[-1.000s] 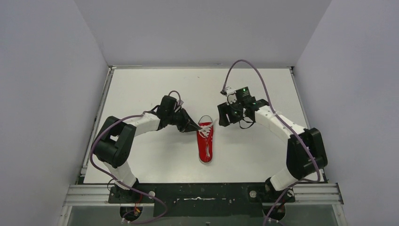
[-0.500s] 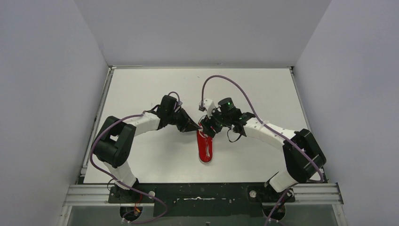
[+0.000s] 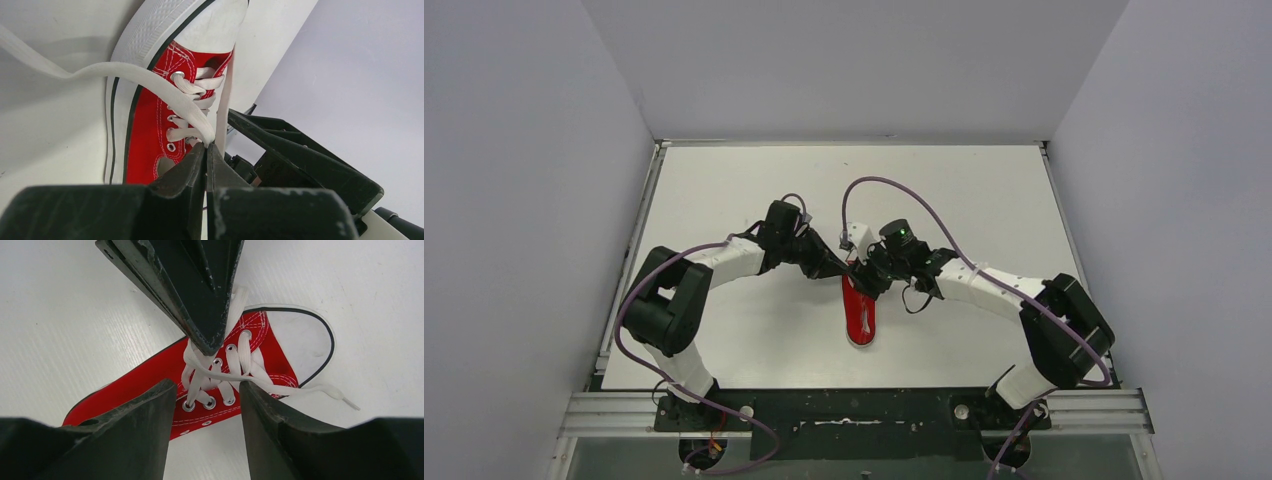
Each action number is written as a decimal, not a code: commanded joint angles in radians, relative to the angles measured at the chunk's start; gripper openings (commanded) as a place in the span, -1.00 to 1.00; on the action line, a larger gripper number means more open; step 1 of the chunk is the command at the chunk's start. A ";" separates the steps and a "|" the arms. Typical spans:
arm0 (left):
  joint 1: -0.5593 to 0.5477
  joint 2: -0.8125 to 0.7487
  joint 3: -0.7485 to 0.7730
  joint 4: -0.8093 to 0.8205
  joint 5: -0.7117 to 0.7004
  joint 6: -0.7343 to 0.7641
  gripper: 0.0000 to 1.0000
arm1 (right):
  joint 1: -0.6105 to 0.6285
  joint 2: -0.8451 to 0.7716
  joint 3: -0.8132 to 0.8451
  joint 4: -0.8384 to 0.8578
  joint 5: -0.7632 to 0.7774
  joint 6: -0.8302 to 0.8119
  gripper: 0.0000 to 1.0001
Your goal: Tie the shoes
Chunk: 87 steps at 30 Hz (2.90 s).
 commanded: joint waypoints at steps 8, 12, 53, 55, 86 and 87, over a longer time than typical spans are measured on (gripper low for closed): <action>0.006 -0.035 0.022 0.069 0.015 -0.032 -1.00 | 0.018 0.011 -0.002 0.167 0.067 0.041 -0.05; 0.006 -0.036 0.017 0.080 0.013 -0.041 -1.00 | 0.017 0.037 0.018 0.153 0.047 0.029 -0.20; 0.009 -0.023 -0.006 0.136 0.035 -0.084 -1.00 | -0.240 0.039 -0.128 0.527 -0.410 0.584 0.13; 0.008 -0.024 -0.006 0.138 0.035 -0.086 -1.00 | -0.240 0.060 -0.106 0.504 -0.432 0.561 0.13; 0.019 -0.014 -0.021 0.180 0.036 -0.112 -1.00 | -0.160 0.079 0.011 0.306 -0.391 0.333 0.12; 0.020 -0.014 -0.019 0.180 0.037 -0.113 -1.00 | -0.160 0.081 0.009 0.308 -0.392 0.333 0.12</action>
